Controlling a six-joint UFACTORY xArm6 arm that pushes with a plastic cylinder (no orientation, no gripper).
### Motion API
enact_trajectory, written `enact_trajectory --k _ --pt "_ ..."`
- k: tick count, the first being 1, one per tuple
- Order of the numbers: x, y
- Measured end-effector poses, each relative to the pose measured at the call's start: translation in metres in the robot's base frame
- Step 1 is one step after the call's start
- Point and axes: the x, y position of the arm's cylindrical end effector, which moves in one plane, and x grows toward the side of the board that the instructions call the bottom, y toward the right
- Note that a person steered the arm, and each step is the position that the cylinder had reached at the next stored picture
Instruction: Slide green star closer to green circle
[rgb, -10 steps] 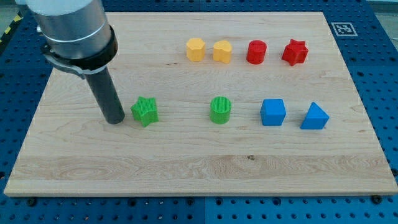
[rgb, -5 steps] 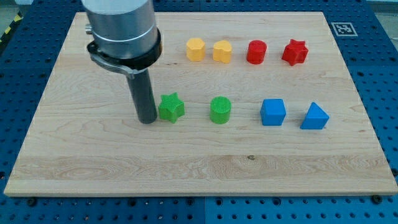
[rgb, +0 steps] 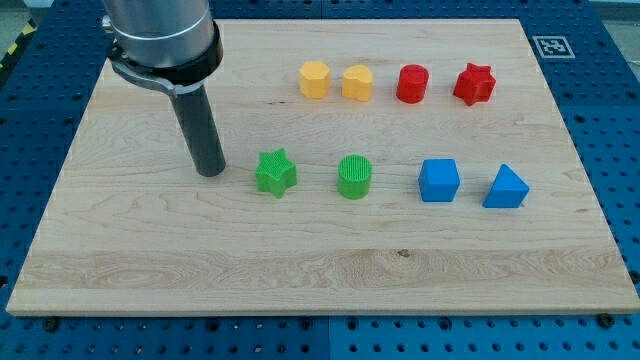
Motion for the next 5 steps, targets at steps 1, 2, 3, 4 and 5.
enact_trajectory --k 1,2,3,4,5 --pt "0.0 0.009" --pt "0.0 0.018" --pt "0.0 0.027" --pt "0.0 0.039" --pt "0.0 0.057"
